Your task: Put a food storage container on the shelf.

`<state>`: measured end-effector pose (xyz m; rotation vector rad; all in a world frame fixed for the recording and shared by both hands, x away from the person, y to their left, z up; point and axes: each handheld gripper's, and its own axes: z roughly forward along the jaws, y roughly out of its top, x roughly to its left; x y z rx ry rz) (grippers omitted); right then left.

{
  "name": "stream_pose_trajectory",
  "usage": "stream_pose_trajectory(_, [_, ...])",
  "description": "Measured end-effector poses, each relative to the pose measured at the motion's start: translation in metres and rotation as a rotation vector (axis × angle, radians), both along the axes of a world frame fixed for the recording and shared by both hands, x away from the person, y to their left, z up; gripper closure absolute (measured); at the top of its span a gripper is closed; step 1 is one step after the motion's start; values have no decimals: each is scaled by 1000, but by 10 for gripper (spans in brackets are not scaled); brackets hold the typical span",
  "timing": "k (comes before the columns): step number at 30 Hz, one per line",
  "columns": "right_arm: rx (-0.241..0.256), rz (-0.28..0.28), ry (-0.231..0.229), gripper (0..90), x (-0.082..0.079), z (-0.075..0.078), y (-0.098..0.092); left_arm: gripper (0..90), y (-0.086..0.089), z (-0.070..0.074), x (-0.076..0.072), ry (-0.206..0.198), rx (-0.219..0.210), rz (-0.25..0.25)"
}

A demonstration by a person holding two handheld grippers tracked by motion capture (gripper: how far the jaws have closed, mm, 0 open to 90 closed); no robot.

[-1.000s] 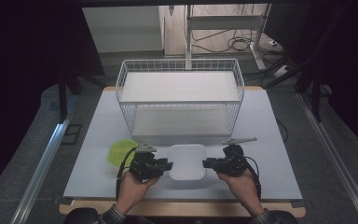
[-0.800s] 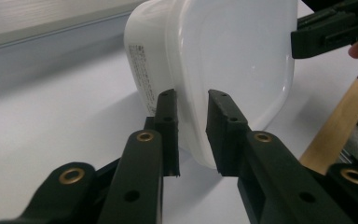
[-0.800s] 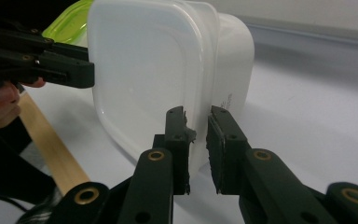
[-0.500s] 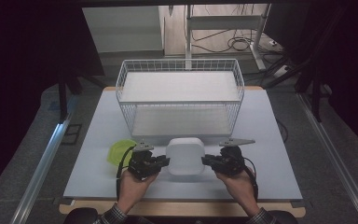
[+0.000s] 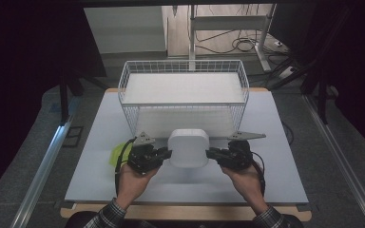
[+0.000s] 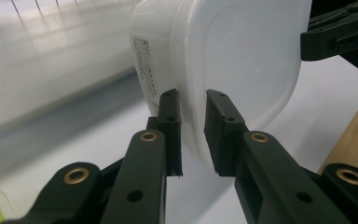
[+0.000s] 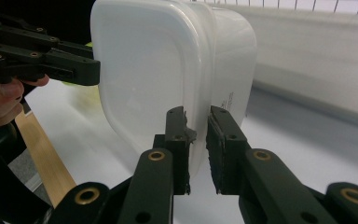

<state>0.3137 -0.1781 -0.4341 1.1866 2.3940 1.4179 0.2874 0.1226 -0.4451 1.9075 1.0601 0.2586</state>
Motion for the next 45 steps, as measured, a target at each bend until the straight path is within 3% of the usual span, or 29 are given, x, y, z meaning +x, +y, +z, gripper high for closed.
stream_pose_trajectory(20, [31, 7, -50, 788, 19, 46, 5, 773, 8, 51, 16, -74, 7, 2])
stream_pose_trajectory(32, [38, 11, -117, 788, 32, 85, 14, 774, 16, 88, 27, -128, -16, 24])
stream_pose_trajectory(45, [55, 10, -159, 789, 51, 121, 25, 775, 27, 120, 44, -141, -51, 44])
